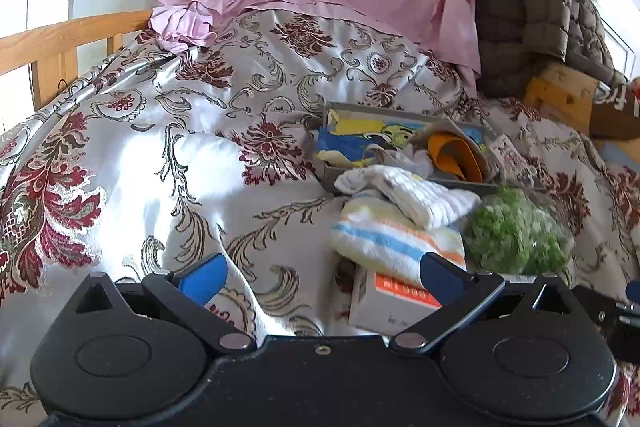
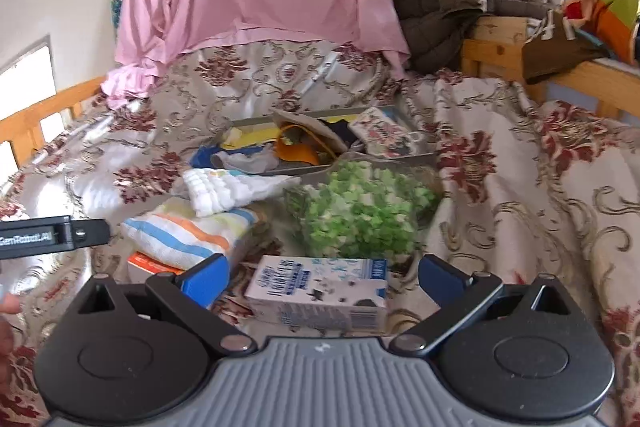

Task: Organize soft objects
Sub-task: 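Reach the left gripper to the striped towel while the right gripper reaches the white muslin cloth, then close the left gripper on the striped towel while the right gripper grasps the white muslin cloth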

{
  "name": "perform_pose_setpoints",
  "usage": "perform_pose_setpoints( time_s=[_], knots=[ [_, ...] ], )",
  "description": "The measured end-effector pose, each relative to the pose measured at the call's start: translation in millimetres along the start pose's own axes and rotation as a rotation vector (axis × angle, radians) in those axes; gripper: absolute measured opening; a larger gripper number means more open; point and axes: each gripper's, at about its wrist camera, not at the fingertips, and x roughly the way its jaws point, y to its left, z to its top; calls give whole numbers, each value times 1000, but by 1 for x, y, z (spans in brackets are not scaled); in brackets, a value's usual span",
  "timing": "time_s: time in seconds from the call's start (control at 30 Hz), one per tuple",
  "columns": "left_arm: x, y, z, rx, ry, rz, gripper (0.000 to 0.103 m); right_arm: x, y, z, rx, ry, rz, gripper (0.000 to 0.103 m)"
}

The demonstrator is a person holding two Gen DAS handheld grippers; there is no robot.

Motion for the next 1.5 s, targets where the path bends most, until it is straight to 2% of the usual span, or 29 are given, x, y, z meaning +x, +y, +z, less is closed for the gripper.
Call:
perform_pose_setpoints(
  time_s=[0.2,0.43,0.67,0.87,1.0,1.2,1.37,1.5],
  knots=[
    [11,3,16,-13,6,-31,102,13,9,10,-25,-30,58,103],
    [24,12,28,-59,17,-22,102,31,12,19,-12,-39,110,103],
    [35,17,33,-103,44,-23,102,43,13,26,-10,-61,124,103],
    [47,19,32,-199,85,-79,102,57,13,24,-9,-44,128,103],
    [56,21,32,-261,98,-122,102,63,18,27,-61,-92,130,103],
    [67,29,31,-353,117,-159,102,78,25,27,-127,-104,105,102],
    [70,35,32,-361,109,-186,97,81,34,26,-219,-162,98,102],
    [73,37,33,-367,110,-192,97,85,37,26,-248,-167,101,102]
  ],
)
